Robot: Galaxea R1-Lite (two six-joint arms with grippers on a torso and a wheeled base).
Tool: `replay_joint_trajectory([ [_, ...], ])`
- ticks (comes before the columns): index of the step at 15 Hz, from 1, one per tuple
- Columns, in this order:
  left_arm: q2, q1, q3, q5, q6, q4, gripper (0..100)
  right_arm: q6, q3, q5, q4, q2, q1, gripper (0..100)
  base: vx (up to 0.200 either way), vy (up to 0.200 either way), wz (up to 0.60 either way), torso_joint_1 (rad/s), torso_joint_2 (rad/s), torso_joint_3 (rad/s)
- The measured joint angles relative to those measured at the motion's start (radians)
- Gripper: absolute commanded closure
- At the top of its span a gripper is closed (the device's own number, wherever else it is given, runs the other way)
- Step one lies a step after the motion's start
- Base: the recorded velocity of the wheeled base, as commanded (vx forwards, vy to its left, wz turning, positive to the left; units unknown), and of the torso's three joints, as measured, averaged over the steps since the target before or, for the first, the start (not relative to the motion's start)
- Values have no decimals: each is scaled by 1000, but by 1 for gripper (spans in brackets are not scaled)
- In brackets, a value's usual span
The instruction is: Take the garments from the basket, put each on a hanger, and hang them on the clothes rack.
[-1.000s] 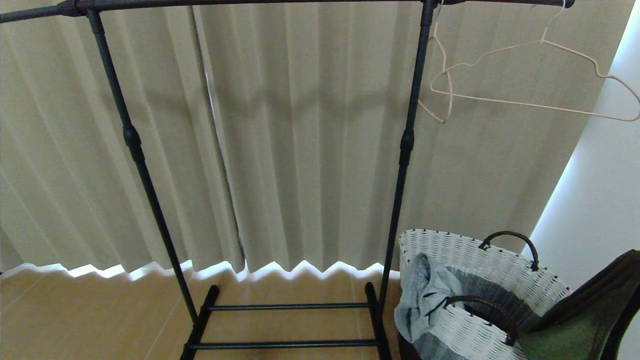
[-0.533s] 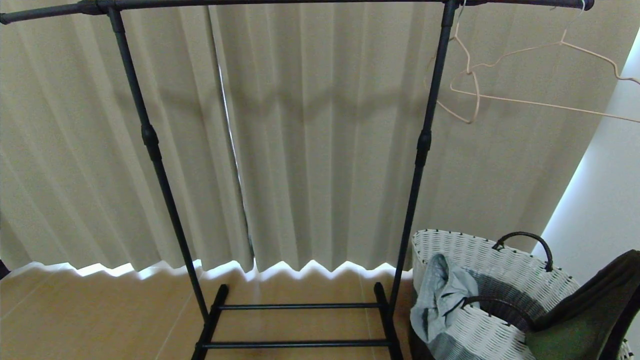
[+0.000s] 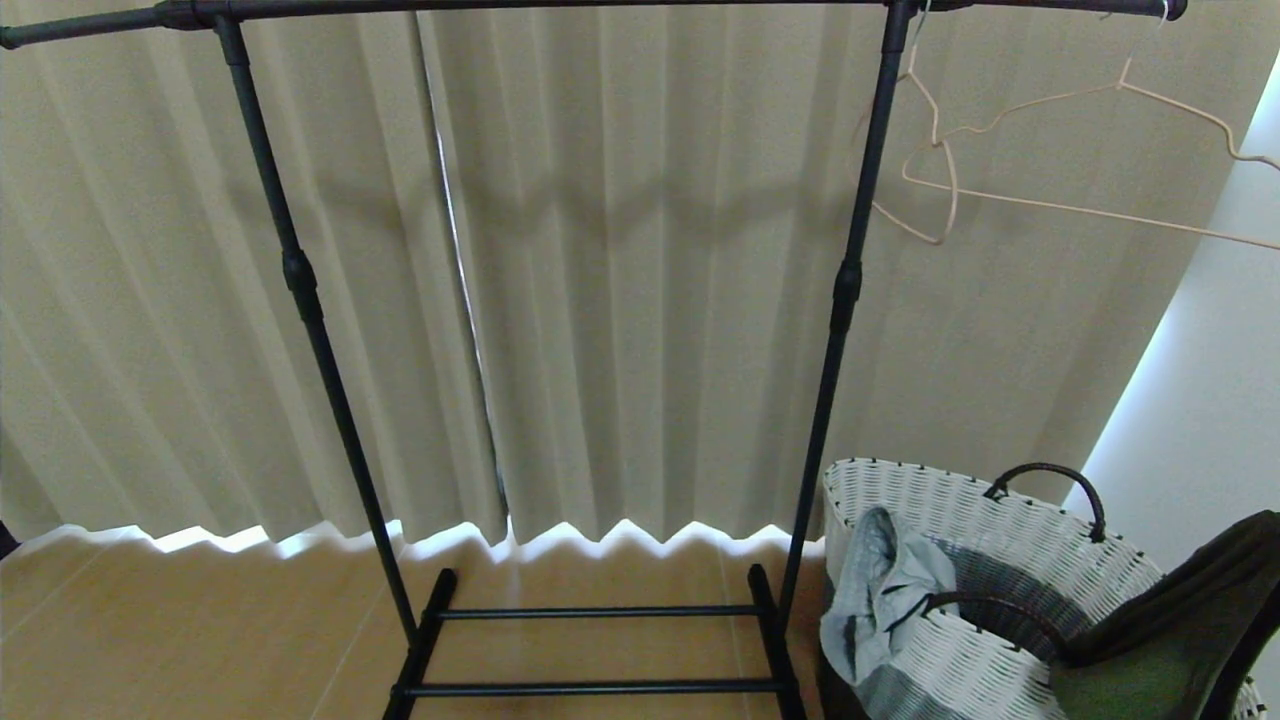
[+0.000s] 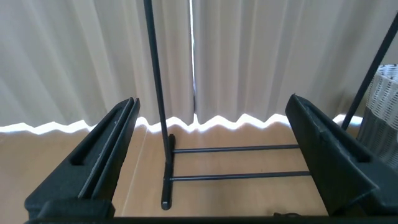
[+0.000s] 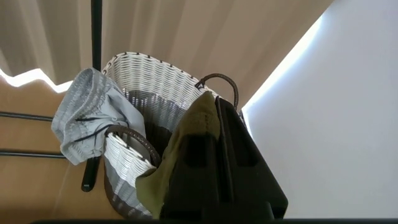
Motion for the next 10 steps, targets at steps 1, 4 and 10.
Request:
replay_joint_trajectory([
  [1, 0, 0, 0, -26, 24, 0, 0, 0, 4, 5, 3, -6, 0, 100, 0, 0, 0, 0, 0, 0],
  [4, 0, 0, 0, -87, 39, 0, 0, 2, 15, 15, 46, -33, 1, 100, 0, 0, 0, 0, 0, 0],
  [10, 0, -1, -5, -236, 43, -66, 0, 8, -14, 37, 112, -116, 55, 100, 0, 0, 0, 0, 0, 0],
])
